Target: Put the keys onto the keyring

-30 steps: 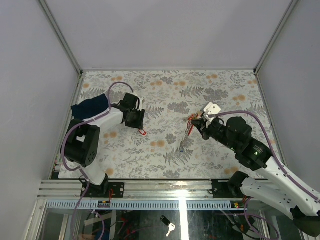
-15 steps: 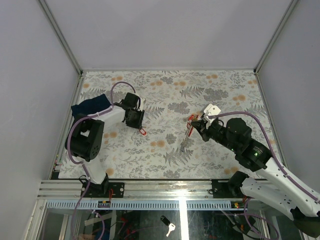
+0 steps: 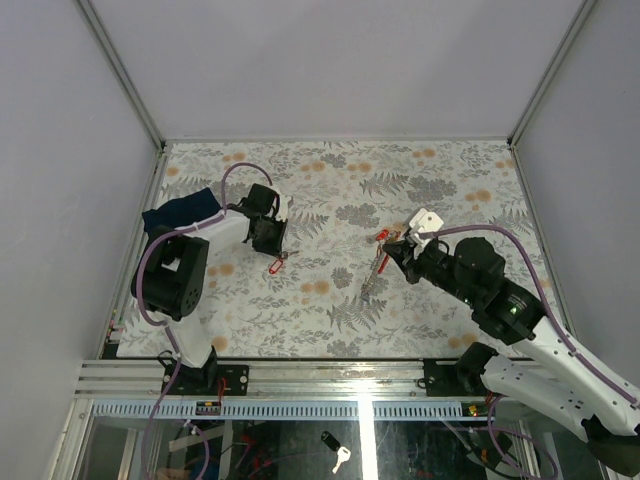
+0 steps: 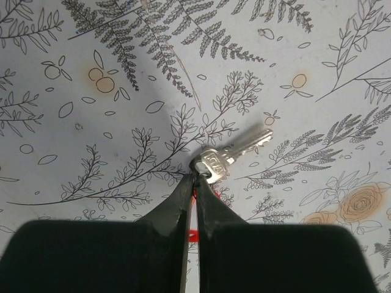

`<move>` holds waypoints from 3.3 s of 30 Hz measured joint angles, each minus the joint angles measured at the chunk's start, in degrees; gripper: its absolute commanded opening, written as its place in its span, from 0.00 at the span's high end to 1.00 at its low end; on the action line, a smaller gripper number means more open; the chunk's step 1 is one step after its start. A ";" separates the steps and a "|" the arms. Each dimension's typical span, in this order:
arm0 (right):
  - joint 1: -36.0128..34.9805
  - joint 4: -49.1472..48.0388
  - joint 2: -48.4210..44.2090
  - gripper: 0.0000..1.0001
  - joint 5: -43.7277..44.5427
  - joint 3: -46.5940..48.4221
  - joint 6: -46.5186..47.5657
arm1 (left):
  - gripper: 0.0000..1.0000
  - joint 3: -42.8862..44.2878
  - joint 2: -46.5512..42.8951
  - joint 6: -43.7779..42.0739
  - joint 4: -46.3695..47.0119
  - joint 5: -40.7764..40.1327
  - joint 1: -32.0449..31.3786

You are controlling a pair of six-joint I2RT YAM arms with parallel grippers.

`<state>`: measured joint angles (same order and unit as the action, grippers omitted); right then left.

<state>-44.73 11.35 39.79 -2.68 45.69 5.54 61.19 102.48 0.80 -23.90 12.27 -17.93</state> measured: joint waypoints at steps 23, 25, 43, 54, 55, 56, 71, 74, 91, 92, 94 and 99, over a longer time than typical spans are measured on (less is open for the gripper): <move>0.00 0.42 -1.53 1.00 -5.70 0.07 2.69 | 1.00 -7.82 -29.51 -9.25 2.69 8.98 -4.57; 0.00 1.75 -1.36 1.00 -9.03 0.79 3.48 | 1.00 -7.87 -33.46 -10.16 3.10 11.19 -6.47; 0.13 -0.98 10.10 1.00 -37.48 7.78 1.22 | 1.00 -8.96 -58.21 -15.91 12.61 37.09 -10.60; 0.20 -16.81 8.92 1.00 -35.34 4.26 -5.46 | 1.00 -6.21 -57.59 -15.91 13.25 47.87 -10.84; 0.20 -17.75 8.68 1.00 -35.06 3.76 -5.86 | 1.00 -5.77 -57.42 -15.91 13.27 48.41 -10.99; 0.20 -18.47 8.61 1.00 -34.62 3.61 -6.27 | 1.00 -5.38 -57.24 -15.96 13.33 48.85 -11.28; 0.24 -22.97 8.85 1.00 -34.49 3.50 -5.03 | 1.00 -3.02 -53.88 -20.13 13.77 44.19 -22.01; 0.24 -23.74 8.85 1.00 -36.13 3.45 -4.22 | 1.00 -2.89 -52.78 -21.31 13.68 42.34 -23.52; 0.26 -24.55 7.98 1.00 -45.46 1.66 -0.52 | 1.00 -1.01 -50.58 -25.42 12.26 38.69 -24.85; 0.26 -24.55 7.98 1.00 -45.99 1.66 -0.42 | 1.00 -0.98 -50.49 -25.55 12.07 38.66 -24.87; 0.26 -24.52 7.96 1.00 -46.49 1.66 -0.11 | 1.00 -0.98 -50.36 -25.73 11.65 38.47 -24.90; 0.26 -24.52 7.98 1.00 -46.53 1.66 0.09 | 1.00 -0.87 -49.92 -26.14 11.04 38.25 -25.46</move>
<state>-44.47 -13.17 47.77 -49.21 47.35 5.63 60.31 52.56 -25.34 -12.86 50.52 -43.40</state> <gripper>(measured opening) 0.009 0.003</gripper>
